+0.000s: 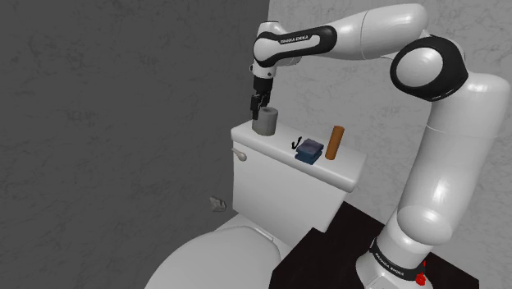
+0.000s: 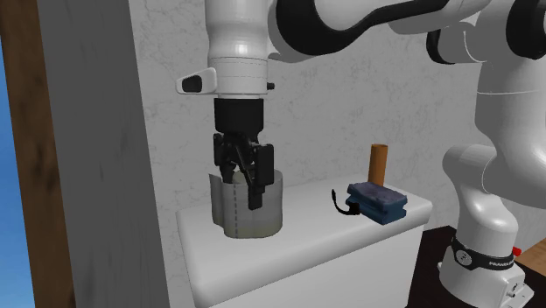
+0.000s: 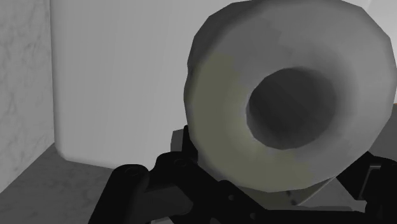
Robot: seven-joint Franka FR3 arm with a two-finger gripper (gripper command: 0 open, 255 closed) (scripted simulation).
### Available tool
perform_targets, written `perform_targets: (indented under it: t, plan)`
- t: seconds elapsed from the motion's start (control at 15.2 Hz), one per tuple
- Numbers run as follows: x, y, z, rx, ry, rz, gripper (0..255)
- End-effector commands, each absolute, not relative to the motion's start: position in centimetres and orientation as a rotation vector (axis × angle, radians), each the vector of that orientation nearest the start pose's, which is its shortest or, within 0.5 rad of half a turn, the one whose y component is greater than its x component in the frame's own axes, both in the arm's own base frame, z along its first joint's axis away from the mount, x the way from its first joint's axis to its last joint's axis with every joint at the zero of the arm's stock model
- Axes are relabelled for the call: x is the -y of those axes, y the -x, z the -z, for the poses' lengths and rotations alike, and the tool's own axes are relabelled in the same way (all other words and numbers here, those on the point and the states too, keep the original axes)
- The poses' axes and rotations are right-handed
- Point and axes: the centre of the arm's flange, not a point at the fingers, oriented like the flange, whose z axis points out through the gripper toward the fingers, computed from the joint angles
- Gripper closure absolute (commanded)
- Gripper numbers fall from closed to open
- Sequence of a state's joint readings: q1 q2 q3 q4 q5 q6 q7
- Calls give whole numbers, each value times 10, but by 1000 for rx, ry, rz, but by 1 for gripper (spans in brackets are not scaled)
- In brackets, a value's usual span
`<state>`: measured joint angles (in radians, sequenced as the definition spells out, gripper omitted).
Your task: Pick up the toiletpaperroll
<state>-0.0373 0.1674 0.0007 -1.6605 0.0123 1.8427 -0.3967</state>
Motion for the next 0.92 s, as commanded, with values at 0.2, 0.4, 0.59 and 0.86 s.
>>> perform_targets:
  t: [0.2,0.4,0.59,0.86]
  plan:
    - [22,-615,-506,556,3083,22,255]
    - [22,-616,-506,555,3083,22,255]
    - [22,-616,-522,555,3083,22,255]
    - [22,-616,-543,555,3083,22,255]
